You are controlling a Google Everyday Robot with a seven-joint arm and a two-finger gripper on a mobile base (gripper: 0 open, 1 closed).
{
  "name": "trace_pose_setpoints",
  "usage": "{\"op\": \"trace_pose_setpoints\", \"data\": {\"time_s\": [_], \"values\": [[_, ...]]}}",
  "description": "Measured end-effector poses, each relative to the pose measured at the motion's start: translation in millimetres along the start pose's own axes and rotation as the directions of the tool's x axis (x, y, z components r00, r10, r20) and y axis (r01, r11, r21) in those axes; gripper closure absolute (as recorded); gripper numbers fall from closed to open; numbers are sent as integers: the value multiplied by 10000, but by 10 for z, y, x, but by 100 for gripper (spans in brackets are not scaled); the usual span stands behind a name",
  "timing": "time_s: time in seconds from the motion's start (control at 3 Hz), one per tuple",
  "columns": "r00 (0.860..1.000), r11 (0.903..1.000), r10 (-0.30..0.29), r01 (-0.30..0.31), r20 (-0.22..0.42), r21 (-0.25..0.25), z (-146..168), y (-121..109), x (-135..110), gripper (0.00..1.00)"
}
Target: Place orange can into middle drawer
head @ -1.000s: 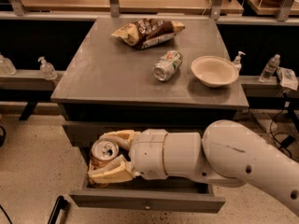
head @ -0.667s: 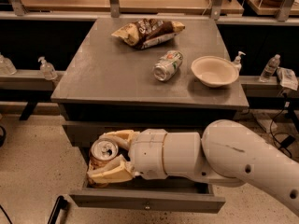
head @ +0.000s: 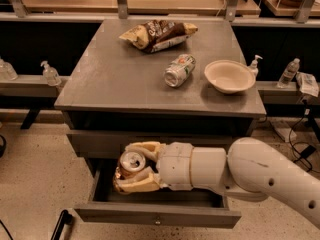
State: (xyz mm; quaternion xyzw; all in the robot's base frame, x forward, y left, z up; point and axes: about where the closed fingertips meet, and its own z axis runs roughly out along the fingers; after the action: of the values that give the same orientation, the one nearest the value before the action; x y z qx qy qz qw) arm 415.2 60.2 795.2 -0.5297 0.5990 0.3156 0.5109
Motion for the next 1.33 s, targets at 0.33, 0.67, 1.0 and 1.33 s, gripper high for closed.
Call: {"op": "trace_pose_setpoints", "data": {"time_s": [0.33, 0.67, 1.0, 1.33], "values": [[9993, 9991, -384, 384, 4, 176, -45, -139, 462, 100], [9999, 9992, -159, 159, -13, 379, -115, -221, 1121, 100], [9967, 9964, 397, -341, -714, 775, -144, -235, 1577, 100], [9967, 9964, 396, -341, -714, 774, -143, -235, 1577, 100]]}}
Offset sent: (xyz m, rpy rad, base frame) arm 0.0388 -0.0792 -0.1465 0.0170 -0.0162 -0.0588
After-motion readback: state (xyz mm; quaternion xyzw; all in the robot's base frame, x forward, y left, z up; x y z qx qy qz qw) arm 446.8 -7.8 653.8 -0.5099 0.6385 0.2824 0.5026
